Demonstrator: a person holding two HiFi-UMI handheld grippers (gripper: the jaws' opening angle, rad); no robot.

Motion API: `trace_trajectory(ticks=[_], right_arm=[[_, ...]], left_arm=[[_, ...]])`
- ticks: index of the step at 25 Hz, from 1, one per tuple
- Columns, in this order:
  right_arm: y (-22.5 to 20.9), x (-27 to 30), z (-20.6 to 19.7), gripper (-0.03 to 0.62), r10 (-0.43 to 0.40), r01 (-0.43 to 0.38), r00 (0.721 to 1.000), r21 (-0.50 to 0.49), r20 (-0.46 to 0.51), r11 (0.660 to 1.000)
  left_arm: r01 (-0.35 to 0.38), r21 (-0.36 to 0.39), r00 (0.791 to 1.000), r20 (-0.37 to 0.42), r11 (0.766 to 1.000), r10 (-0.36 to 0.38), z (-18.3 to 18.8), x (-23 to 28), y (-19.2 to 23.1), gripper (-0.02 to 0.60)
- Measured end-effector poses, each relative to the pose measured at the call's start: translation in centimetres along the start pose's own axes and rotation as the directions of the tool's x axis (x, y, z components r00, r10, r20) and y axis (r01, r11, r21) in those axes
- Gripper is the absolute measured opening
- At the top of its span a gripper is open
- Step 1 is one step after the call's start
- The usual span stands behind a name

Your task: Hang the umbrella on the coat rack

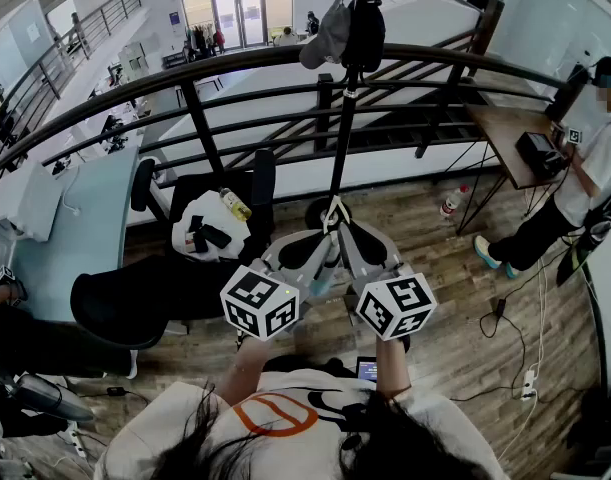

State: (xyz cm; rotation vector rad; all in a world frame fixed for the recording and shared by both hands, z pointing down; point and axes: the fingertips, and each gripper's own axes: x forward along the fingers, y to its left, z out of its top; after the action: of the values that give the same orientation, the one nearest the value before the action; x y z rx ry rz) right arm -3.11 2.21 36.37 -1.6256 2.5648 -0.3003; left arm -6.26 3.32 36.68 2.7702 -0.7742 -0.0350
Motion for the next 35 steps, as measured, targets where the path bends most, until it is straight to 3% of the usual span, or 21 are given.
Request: trace_trajectory(ticks=[6,20,35], right_arm=[[-1.3,1.0,1.5,0.023,0.01,-0.007,0.999,-0.075,0.037,0.997],[-3.6,-1.3,2.1,0.025,0.003,0.0,0.998,-0.045,0.055,0.999],[-8.4,-2.9,0.3,0.025,0.042,-0.041,0.999,-0.069,0.008,0.997]], left_arm=[[-0.016,0.041,0.999,0.042,0.999,0.014,1.9,1.5,1.0,0.0],[0.009,0.062,1.0,0.02,0.998,-0.01,1.5,3.5,-1.5,0.0],[-0.03,0.017,0.999,0.014,0.999,0.03,-1.2,8.2,-2.5,0.0]])
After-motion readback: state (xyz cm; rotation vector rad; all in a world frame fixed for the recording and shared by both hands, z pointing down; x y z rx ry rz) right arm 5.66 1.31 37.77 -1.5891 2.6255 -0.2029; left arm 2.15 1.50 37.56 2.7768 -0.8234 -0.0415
